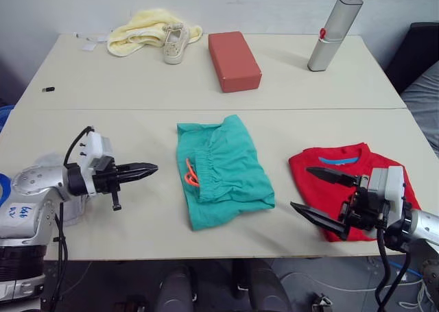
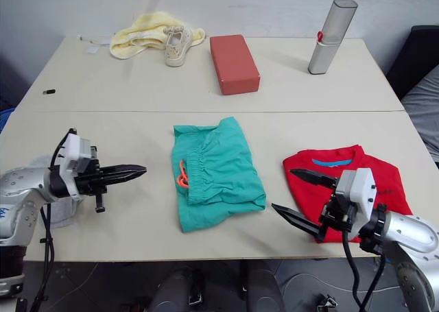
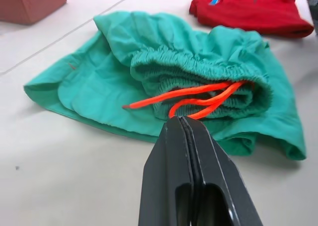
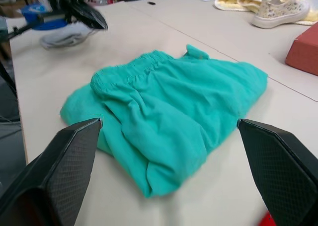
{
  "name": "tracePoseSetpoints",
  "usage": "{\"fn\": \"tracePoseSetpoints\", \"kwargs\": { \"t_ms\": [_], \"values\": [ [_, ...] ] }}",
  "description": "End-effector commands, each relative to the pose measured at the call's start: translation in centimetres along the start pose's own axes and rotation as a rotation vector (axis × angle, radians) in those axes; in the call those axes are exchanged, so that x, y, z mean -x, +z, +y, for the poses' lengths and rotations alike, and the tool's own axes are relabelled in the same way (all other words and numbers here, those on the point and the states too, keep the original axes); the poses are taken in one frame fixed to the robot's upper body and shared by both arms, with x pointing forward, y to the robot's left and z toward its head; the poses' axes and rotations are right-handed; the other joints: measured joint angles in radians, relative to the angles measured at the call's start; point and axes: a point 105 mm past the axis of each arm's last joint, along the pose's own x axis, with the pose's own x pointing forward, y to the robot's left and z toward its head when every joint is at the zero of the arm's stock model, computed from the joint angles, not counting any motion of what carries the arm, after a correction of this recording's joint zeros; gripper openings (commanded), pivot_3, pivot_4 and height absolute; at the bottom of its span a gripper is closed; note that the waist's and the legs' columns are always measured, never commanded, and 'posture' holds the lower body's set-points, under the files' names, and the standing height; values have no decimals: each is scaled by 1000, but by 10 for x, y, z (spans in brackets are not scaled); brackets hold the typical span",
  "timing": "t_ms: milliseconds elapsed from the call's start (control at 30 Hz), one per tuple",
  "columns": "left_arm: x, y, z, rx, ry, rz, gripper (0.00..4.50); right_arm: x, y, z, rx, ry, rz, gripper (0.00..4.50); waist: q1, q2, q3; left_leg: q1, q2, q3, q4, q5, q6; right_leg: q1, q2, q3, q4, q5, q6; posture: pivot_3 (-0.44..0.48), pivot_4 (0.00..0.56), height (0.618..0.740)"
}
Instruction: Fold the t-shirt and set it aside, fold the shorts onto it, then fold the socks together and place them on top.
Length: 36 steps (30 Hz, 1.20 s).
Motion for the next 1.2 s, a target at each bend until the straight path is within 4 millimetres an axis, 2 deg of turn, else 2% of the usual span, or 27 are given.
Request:
{"fn": "tracePoseSetpoints", "kwargs": {
  "t_ms": [33,200,333,467,633,700,767,833,900,967,1067,1200],
  "values": [
    [-4,17,-2,-87,-20,-47,0,-3,7,-3,53,-20,-37,4446,0,0,0,0,0,0,0,0,0,0,0,0,0,0,0,0,150,740],
    [-26,28,-8,-98,-78,-95,0,-20,10,3,24,34,-86,4446,-1,0,0,0,0,0,0,1,-1,0,0,1,0,0,0,0,150,740],
    [-51,39,-14,-111,-151,-137,0,-40,7,0,26,60,-92,3157,-1,0,0,0,0,0,0,3,-6,0,1,1,0,0,0,0,150,740],
    [-82,45,-10,-139,-192,-160,0,-68,1,-7,73,72,-83,1702,0,0,0,-1,-2,0,1,4,-6,0,1,1,1,1,1,0,150,740],
    [-113,54,9,-181,-135,-184,0,-88,-3,-15,101,61,-85,21,0,0,0,-1,-7,0,1,5,-5,0,1,1,1,1,1,0,150,740],
    [-133,57,12,-174,-127,-192,0,-98,-9,-19,129,59,-70,21,0,-1,0,-1,-7,0,2,5,-5,-1,1,0,1,1,2,0,150,740],
    [-143,56,13,-183,-127,-184,0,-103,-12,-21,143,62,-65,21,0,-1,0,-2,-8,1,2,6,-3,-1,3,-1,1,1,3,0,150,740],
    [-163,40,11,-173,-145,-121,0,-117,-23,-19,164,78,-28,21,-1,-1,0,-2,-9,1,2,6,-3,-1,3,0,1,2,3,0,150,740],
    [-177,24,9,-156,-147,-68,0,-129,-43,-17,130,83,43,21,-3,-1,0,-1,-9,2,2,6,-3,-1,3,0,1,2,4,0,150,740],
    [-182,12,6,-122,-155,-34,0,-133,-54,-13,167,96,69,21,-2,-1,0,-1,-9,2,2,7,-3,-1,3,0,1,2,4,0,150,740],
    [-183,2,15,-128,-74,10,0,-131,-63,-10,129,91,107,21,-2,-1,0,-2,-8,2,2,7,-3,-2,1,1,2,2,4,0,150,740],
    [-176,-13,34,-131,52,65,0,-113,-71,1,115,116,136,21,-1,-1,0,-1,-5,1,2,7,-3,-1,0,1,2,2,4,0,150,740]
  ]
}}
